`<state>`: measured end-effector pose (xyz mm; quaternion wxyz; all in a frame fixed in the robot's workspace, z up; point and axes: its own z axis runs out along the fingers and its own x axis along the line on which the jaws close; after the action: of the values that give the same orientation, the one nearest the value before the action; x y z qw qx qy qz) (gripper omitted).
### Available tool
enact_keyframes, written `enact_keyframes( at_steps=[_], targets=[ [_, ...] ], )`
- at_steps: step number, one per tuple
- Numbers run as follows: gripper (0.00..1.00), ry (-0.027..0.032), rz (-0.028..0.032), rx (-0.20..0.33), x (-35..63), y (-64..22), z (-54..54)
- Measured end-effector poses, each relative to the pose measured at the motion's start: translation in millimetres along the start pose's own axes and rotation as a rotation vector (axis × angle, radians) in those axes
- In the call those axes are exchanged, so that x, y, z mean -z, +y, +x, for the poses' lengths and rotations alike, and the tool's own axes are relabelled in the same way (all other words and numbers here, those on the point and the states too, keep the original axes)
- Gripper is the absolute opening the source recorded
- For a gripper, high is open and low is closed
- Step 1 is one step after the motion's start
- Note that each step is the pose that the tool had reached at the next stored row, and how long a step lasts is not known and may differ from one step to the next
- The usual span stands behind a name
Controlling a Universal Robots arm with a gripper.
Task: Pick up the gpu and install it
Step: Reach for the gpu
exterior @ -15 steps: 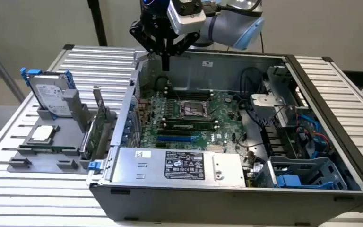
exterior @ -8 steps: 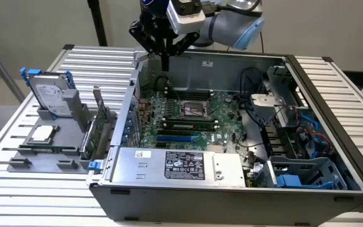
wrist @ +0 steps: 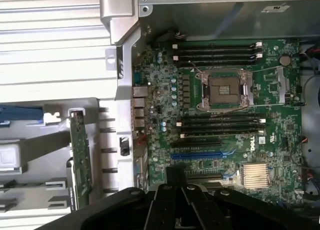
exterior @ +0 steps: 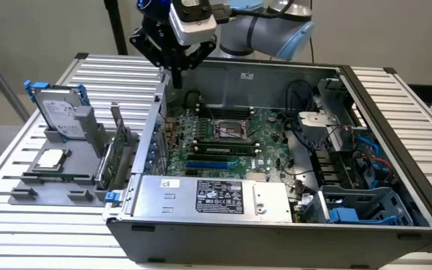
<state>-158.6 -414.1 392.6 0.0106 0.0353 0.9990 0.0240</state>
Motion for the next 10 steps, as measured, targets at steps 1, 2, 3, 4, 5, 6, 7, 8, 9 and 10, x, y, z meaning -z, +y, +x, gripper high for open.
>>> enact_keyframes(
  at_steps=[1, 2, 3, 4, 5, 6, 7, 8, 9, 10],
  targets=[
    [0.0, -0.0002, 0.0, 0.0, 0.2, -2.2, 4.3],
    [0.0, -0.0005, -0.0001, 0.0, 0.3, -4.4, 8.9],
    [0.0, -0.0006, 0.0, 0.0, 0.6, -6.5, 13.4],
    [0.0, -0.0008, 0.0, 0.0, 0.7, -8.6, 18.0],
    [0.0, -0.0008, -0.0001, 0.0, 0.7, -10.5, 22.5],
    [0.0, -0.0008, 0.0, 0.0, 0.9, -12.1, 26.5],
    [0.0, -0.0009, -0.0001, 0.0, 0.8, -14.0, 31.1],
    [0.0, -0.0007, 0.0001, 0.0, 0.9, -15.7, 35.7],
    [0.0, -0.0008, -0.0001, 0.0, 0.8, -17.2, 39.8],
    [0.0, -0.0008, -0.0001, 0.0, 0.7, -18.9, 44.4]
  ],
)
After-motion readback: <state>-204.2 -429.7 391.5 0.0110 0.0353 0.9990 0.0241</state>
